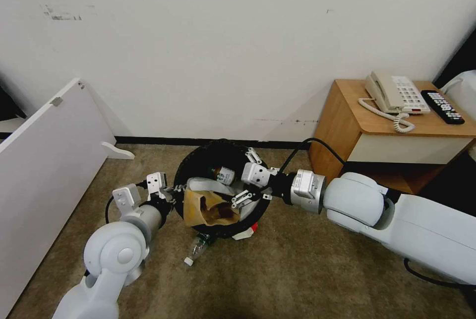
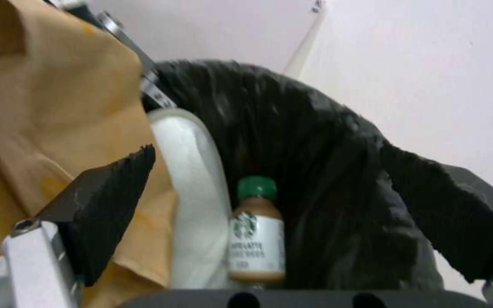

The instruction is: Pick up the trash bin and place the garbage on the floor into it.

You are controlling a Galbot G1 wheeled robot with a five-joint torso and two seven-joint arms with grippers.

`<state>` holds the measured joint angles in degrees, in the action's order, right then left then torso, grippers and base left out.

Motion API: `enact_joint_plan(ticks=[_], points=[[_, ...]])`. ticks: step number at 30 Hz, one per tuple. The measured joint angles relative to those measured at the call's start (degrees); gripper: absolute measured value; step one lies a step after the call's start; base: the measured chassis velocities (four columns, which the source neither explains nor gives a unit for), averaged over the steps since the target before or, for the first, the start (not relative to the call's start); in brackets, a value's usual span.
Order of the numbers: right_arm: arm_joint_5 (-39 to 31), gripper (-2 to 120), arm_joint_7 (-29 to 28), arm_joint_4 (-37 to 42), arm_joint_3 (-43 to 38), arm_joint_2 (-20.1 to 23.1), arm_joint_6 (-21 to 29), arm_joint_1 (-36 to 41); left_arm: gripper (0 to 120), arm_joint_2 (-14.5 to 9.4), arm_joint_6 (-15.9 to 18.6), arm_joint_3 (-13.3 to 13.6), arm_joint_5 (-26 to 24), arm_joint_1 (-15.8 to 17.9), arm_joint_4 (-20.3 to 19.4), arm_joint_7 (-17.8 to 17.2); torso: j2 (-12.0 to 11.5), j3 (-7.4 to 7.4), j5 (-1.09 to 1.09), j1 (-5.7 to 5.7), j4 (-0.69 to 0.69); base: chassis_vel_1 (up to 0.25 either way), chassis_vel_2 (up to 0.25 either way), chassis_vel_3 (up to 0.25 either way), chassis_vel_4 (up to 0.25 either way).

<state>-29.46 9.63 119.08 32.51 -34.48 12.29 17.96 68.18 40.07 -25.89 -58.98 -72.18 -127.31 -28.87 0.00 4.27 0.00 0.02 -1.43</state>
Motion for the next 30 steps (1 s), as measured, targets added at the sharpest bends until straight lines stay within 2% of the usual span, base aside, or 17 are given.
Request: enact_joint_plan(ticks=[11, 14, 15, 17, 19, 21, 22, 24, 25, 27, 28, 30], points=[[1.09, 100, -0.37, -3.96, -0.78, -1.1, -1.01, 1.23, 1, -0.5, 0.46, -0.45, -1.62, -0.08, -0.62, -0.83, 0.0, 0.0, 0.0, 0.0, -0.01, 0.0, 0.0, 0.0, 0.0], [0.7, 100, -0.96, -4.52, -1.73, -1.32, -1.36, 1.4, 1, -2.13, 1.91, -0.43, -7.09, -0.28, -2.08, -7.45, 0.0, 0.0, 0.0, 0.0, 0.0, 0.0, 0.0, 0.0, 0.0], [0.7, 100, -0.96, -4.52, -1.73, -1.32, -1.36, 1.4, 1, -2.13, 1.91, -0.43, -7.09, -0.28, -2.08, -7.45, 0.0, 0.0, 0.0, 0.0, 0.0, 0.0, 0.0, 0.0, 0.0], [-0.28, 100, -1.55, -4.94, -3.49, -1.88, -1.38, 1.36, 1, -3.72, 2.01, -0.8, -9.77, -0.22, -1.98, -10.95, 0.0, 0.0, 0.0, 0.0, 0.0, 0.0, 0.0, 0.0, 0.0], [-0.41, 100, -1.6, -4.96, -3.63, -1.95, -1.38, 1.29, 1, -3.92, 2.01, -0.83, -10.36, -0.14, -1.89, -11.6, 0.0, 0.0, 0.01, 0.0, 0.0, 0.0, 0.0, 0.0, 0.0], [-1.68, 100, -2.13, -4.68, -4.78, -2.29, -1.42, -0.01, 1, -5.23, 2.02, -0.67, -15.0, 0.99, -0.97, -16.48, 0.0, 0.0, -0.02, 0.0, 0.0, 0.0, 0.0, 0.0, 0.0], [-1.68, 100, -2.13, -4.68, -4.78, -2.29, -1.42, -0.01, 1, -5.23, 2.02, -0.67, -15.0, 0.99, -0.97, -16.48, 0.0, 0.0, -0.02, 0.0, 0.0, 0.0, 0.0, 0.0, 0.0], [-2.88, 100, -2.83, -3.59, -5.44, -2.19, -1.43, -0.75, 1, -6.08, 2.02, -0.45, -17.91, 1.62, -0.48, -19.61, 0.0, 0.0, 0.0, 0.0, 0.0, 0.0, 0.0, 0.0, 0.0], [-2.88, 100, -2.83, -3.59, -5.44, -2.19, -1.43, -0.75, 1, -6.08, 2.02, -0.45, -17.91, 1.62, -0.48, -19.61, 0.0, 0.0, 0.0, 0.0, 0.0, 0.0, 0.0, 0.0, 0.0], [-4.85, 100, -4.18, -1.8, -6.05, -1.37, -1.41, -1.07, 1, -7.19, 2.03, -0.59, -22.2, 1.83, -0.38, -23.44, 0.0, 0.0, -0.01, 0.0, 0.0, 0.0, 0.0, 0.0, 0.0], [-4.85, 100, -4.18, -1.8, -6.05, -1.37, -1.41, -1.07, 1, -7.19, 2.03, -0.59, -22.2, 1.83, -0.38, -23.44, 0.0, 0.0, -0.01, 0.0, 0.0, 0.0, 0.0, 0.0, 0.0], [-6.3, 100, -4.94, -0.4, -6.34, -0.15, -1.39, -1.0, 1, -8.04, 2.04, -1.06, -25.59, 1.83, -0.57, -26.08, 0.0, 0.0, 0.0, 0.0, 0.0, 0.0, 0.0, 0.0, 0.0]])
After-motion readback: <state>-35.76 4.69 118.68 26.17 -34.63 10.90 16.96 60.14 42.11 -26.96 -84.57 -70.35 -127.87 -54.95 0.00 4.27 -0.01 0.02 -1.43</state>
